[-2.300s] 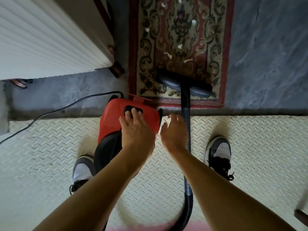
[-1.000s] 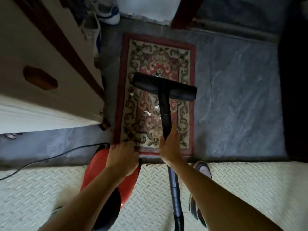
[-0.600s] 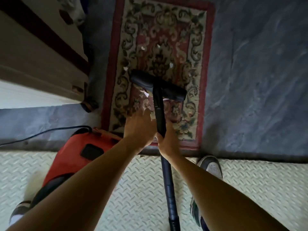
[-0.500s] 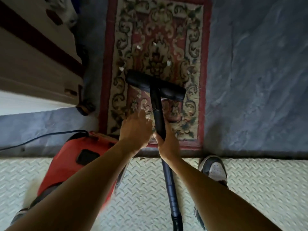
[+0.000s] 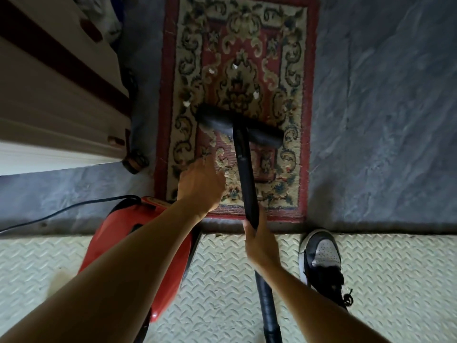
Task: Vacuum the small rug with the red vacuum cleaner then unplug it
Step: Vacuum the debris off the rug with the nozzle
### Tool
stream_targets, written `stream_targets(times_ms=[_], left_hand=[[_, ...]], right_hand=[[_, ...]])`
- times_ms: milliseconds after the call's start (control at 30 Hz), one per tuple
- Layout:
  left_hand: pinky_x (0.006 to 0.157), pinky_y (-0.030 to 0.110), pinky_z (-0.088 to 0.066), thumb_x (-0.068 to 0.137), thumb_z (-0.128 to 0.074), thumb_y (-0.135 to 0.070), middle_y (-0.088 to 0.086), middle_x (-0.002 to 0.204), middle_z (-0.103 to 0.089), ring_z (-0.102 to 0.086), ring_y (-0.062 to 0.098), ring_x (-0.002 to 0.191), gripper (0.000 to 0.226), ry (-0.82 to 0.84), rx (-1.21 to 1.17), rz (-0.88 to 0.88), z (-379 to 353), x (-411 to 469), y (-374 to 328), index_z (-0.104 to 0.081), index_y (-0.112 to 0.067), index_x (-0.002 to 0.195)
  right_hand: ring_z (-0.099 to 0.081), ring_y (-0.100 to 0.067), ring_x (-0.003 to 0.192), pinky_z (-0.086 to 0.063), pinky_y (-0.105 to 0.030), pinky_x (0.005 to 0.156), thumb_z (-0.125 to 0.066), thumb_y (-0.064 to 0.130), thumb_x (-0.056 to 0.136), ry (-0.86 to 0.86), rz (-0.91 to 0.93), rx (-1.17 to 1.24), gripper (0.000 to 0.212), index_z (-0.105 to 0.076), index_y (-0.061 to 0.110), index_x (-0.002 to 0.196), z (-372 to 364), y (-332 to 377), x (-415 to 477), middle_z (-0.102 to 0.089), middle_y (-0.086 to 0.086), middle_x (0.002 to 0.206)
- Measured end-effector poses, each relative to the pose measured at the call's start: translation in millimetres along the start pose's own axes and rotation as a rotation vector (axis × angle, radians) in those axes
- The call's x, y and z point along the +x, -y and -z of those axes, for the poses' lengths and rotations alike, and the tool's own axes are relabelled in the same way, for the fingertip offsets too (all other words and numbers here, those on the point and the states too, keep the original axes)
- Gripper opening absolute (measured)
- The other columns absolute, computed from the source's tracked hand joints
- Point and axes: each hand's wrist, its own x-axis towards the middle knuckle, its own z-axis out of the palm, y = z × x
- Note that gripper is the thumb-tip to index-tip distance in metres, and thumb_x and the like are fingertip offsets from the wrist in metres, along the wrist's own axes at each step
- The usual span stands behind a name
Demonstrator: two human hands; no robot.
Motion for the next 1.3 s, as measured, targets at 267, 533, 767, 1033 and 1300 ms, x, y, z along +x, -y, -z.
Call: stream_targets(times_ms=[267,533,767,1033,1300], left_hand=[[0.094,0.047,-0.042,0.094,-0.039,-0.033,0.018,0.123,-0.053,-0.052,0.035,0.110,0.039,0.040,-0.027,0.032,5.8,-8.0,7.5,-0.045,-0.008,0.124],[0.098,0.045,-0.042,0.096,-0.039,-0.036,0.015,0.132,-0.050,-0.050,0.031,0.119,0.046,0.085,-0.042,-0.006,-19.6,-31.0,0.0,-0.039,-0.010,0.133],[0.094,0.041,-0.043,0.095,-0.039,-0.034,0.015,0.125,-0.054,-0.054,0.030,0.110,0.041,0.031,-0.072,0.013,-8.1,-7.5,0.9,-0.043,-0.010,0.128],[0.095,0.042,-0.044,0.095,-0.034,-0.034,0.015,0.125,-0.053,-0.054,0.031,0.111,0.041,-0.012,-0.087,0.073,5.4,28.8,-6.4,-0.044,-0.011,0.127],[0.095,0.043,-0.044,0.097,-0.040,-0.030,0.017,0.128,-0.054,-0.053,0.033,0.115,0.040,-0.045,-0.311,0.175,16.1,28.8,-22.0,-0.045,-0.007,0.130]], right_hand=[[-0.068,-0.016,0.082,-0.057,-0.037,0.074,-0.042,0.043,0.098,0.048,-0.126,-0.019,0.054,-0.014,0.043,0.145,-15.5,-26.4,-45.3,-0.067,0.005,0.109],[-0.064,-0.019,0.101,-0.045,-0.029,0.076,-0.043,0.038,0.099,0.004,-0.196,-0.061,0.058,-0.014,0.035,0.149,-19.9,-37.1,-68.9,-0.062,0.003,0.124],[-0.069,-0.024,0.083,-0.052,-0.029,0.056,-0.033,0.047,0.099,-0.247,0.056,-0.137,0.055,-0.015,0.035,0.149,25.0,17.0,41.1,-0.066,0.001,0.101],[-0.067,-0.030,0.078,-0.055,-0.038,0.062,-0.041,0.048,0.096,-0.261,0.103,-0.045,0.056,-0.019,0.039,0.147,56.8,75.1,119.6,-0.067,-0.003,0.100],[-0.070,-0.022,0.089,-0.060,-0.036,0.069,-0.038,0.045,0.098,-0.215,0.143,-0.125,0.059,-0.013,0.033,0.149,28.0,39.3,63.7,-0.066,-0.003,0.116]])
